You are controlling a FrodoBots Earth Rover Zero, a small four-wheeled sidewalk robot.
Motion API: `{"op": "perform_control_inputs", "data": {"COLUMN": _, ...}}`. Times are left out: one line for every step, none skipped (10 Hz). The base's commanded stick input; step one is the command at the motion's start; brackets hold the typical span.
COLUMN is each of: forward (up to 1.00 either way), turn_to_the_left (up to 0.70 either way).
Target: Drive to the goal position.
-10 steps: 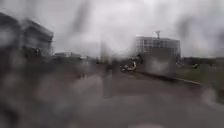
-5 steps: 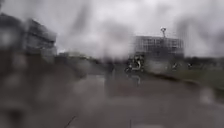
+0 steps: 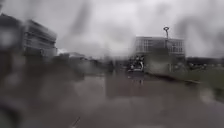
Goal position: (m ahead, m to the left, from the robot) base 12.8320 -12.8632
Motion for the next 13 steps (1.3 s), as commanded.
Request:
{"op": "perform_control_inputs", "data": {"forward": 1.0, "turn_to_the_left": 0.03}}
{"op": "perform_control_inputs", "data": {"forward": 1.0, "turn_to_the_left": 0.03}}
{"op": "perform_control_inputs", "data": {"forward": 1.0, "turn_to_the_left": 0.03}}
{"op": "perform_control_inputs", "data": {"forward": 1.0, "turn_to_the_left": 0.03}}
{"op": "perform_control_inputs", "data": {"forward": 1.0, "turn_to_the_left": -0.01}}
{"op": "perform_control_inputs", "data": {"forward": 1.0, "turn_to_the_left": -0.16}}
{"op": "perform_control_inputs", "data": {"forward": 1.0, "turn_to_the_left": -0.39}}
{"op": "perform_control_inputs", "data": {"forward": 1.0, "turn_to_the_left": -0.39}}
{"op": "perform_control_inputs", "data": {"forward": 1.0, "turn_to_the_left": -0.1}}
{"op": "perform_control_inputs", "data": {"forward": 1.0, "turn_to_the_left": 0.0}}
{"op": "perform_control_inputs", "data": {"forward": 1.0, "turn_to_the_left": 0.0}}
{"op": "perform_control_inputs", "data": {"forward": 1.0, "turn_to_the_left": 0.0}}
{"op": "perform_control_inputs", "data": {"forward": 1.0, "turn_to_the_left": 0.0}}
